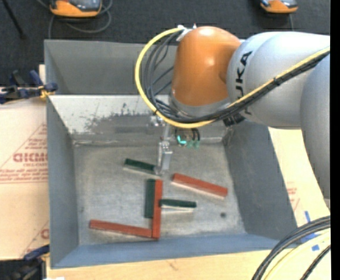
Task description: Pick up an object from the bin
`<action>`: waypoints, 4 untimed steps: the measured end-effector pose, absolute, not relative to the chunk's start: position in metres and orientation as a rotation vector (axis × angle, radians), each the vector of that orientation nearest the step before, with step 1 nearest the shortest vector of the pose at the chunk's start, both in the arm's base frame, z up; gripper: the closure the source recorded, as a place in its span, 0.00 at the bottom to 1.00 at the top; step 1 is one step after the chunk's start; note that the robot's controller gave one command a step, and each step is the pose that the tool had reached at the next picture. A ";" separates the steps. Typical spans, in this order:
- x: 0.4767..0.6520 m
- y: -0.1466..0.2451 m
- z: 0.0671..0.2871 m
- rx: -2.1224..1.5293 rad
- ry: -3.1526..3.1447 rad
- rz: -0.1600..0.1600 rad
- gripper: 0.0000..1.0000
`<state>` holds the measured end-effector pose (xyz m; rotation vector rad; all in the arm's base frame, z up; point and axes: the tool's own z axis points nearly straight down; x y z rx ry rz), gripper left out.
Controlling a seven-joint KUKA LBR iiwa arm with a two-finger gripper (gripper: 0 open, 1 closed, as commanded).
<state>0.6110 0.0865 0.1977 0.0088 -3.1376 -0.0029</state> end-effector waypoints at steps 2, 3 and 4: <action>0.631 0.069 0.103 -0.118 -3.148 -0.003 0.00; 0.623 0.095 0.121 -0.469 -3.112 -0.006 0.00; 0.623 0.080 0.069 -0.951 -2.994 -0.001 0.00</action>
Offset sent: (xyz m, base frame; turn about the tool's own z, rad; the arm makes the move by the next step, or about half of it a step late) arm -0.0044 0.0126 -0.1277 0.0507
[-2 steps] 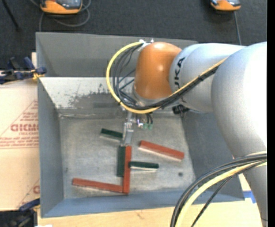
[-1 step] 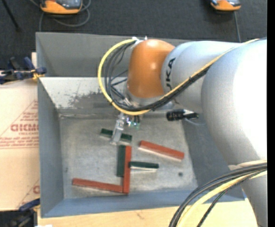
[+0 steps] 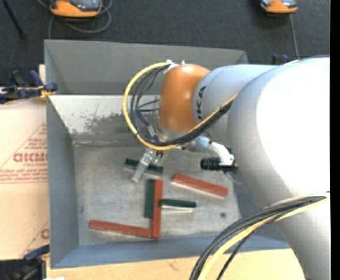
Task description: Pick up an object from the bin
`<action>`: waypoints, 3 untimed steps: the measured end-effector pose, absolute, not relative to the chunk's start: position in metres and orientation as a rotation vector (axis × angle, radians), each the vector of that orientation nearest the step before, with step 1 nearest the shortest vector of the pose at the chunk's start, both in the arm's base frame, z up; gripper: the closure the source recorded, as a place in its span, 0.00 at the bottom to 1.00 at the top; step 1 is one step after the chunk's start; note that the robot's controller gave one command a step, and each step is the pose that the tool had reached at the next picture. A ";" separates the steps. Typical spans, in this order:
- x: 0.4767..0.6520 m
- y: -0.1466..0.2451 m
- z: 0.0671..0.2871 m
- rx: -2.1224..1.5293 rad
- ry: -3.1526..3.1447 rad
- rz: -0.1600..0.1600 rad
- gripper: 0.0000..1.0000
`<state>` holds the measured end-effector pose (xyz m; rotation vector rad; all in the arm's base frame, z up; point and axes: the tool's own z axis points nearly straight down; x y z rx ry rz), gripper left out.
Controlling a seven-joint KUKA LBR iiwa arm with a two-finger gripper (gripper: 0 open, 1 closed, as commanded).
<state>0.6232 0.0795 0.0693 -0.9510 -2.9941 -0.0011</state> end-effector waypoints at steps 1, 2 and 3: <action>0.624 0.078 0.070 -0.949 -2.998 0.001 0.00; 0.625 0.078 0.071 -0.948 -3.001 0.001 1.00; 0.627 0.077 0.083 -0.948 -3.001 0.000 1.00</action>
Offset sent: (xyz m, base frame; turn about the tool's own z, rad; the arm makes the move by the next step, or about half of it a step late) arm 0.0000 0.0000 0.0000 0.0000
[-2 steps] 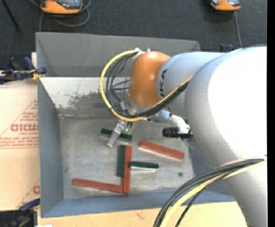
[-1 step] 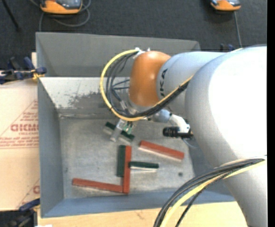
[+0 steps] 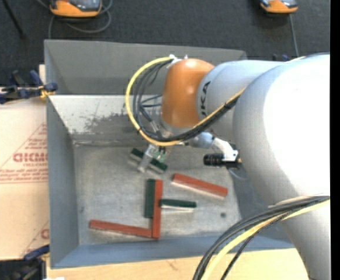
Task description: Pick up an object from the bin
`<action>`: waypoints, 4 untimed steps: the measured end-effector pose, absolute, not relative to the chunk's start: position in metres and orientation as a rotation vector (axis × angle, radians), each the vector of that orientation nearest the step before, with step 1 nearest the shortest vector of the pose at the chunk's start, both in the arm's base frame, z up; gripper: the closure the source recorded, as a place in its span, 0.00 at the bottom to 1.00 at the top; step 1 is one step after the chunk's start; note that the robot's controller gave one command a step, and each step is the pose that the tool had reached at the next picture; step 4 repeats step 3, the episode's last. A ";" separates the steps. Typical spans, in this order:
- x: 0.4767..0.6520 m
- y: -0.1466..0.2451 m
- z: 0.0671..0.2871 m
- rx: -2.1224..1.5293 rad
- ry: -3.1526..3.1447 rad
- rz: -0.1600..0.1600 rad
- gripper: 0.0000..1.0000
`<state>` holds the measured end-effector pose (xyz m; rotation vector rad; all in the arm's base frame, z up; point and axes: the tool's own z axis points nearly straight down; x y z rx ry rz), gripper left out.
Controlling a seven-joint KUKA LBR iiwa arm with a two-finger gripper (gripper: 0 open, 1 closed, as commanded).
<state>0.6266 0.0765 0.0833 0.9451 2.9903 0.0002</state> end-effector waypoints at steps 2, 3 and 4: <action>0.630 0.076 0.156 0.940 2.991 0.006 1.00; 0.631 0.075 0.174 0.936 2.994 0.005 1.00; 0.631 0.075 0.174 0.936 2.994 0.005 1.00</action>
Offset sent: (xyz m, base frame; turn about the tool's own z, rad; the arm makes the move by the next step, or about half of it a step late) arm 0.0000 -0.0001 0.0228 0.0000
